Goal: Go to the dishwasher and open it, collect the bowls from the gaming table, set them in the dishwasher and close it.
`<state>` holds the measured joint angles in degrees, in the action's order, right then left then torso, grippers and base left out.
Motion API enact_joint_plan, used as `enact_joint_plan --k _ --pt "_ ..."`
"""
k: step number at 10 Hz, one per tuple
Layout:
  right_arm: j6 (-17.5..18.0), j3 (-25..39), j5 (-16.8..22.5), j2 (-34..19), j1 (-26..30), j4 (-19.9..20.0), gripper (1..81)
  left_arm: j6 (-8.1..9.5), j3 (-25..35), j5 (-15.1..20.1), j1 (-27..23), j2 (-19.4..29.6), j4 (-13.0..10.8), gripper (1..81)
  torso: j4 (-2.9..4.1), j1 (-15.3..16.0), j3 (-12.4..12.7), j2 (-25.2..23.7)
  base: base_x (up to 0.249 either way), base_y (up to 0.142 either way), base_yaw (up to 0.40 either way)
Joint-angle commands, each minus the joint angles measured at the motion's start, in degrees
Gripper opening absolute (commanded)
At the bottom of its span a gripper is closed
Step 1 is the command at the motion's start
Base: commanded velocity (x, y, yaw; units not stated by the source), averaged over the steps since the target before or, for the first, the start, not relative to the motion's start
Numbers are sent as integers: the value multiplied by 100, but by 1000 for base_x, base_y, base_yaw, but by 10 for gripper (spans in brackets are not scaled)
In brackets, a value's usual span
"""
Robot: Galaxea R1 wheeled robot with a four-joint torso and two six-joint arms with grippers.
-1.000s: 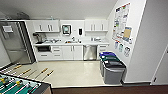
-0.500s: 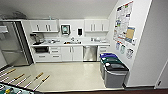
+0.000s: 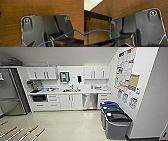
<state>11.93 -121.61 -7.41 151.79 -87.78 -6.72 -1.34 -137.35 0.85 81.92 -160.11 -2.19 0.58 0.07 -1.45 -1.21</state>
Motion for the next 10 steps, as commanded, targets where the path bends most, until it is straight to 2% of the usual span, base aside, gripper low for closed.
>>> enact_joint_plan --k 1,10 --pt "-16 113 258 -137 274 -93 811 -7 42 266 -339 102 -53 811 0 0 0 0 262 0 0" --pt "-25 192 258 -163 265 -137 811 -15 33 266 -321 128 -35 811 0 0 0 0 262 0 0"
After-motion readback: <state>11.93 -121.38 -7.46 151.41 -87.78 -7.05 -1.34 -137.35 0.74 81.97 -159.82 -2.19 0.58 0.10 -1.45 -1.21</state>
